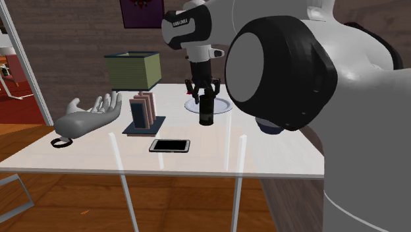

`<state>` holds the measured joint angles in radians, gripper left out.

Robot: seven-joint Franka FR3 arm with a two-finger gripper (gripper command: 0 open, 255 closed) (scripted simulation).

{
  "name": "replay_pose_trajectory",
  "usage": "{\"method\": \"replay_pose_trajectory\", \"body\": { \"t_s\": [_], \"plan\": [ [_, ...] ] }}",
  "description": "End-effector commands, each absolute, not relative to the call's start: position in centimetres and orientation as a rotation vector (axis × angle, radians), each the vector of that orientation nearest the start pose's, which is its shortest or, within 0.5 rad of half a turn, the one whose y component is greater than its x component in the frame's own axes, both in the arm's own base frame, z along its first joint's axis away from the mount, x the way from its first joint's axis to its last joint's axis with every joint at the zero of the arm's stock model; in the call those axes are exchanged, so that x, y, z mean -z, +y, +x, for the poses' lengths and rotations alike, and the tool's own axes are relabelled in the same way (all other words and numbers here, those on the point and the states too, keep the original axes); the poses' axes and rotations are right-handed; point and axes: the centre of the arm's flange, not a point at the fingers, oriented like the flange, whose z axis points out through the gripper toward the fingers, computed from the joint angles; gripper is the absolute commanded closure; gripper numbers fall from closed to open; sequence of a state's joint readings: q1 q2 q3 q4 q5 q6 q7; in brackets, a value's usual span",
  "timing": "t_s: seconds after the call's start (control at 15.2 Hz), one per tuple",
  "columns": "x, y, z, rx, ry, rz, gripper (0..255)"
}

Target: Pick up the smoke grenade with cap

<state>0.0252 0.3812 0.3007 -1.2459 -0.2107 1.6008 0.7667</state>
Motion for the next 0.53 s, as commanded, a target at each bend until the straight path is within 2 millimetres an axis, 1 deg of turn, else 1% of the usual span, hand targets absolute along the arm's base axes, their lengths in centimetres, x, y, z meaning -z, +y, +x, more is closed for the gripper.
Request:
{"method": "replay_pose_trajectory", "body": {
  "t_s": [0.0, 0.33, 0.46],
  "plan": [
    [-56.7, 15.4, 64.7, 0.069, 0.726, -3.150, 255],
    [-59.4, 15.4, 64.7, 0.069, 0.726, -3.150, 255],
    [-59.5, 15.4, 64.7, 0.069, 0.726, -3.150, 255]
  ]
}}
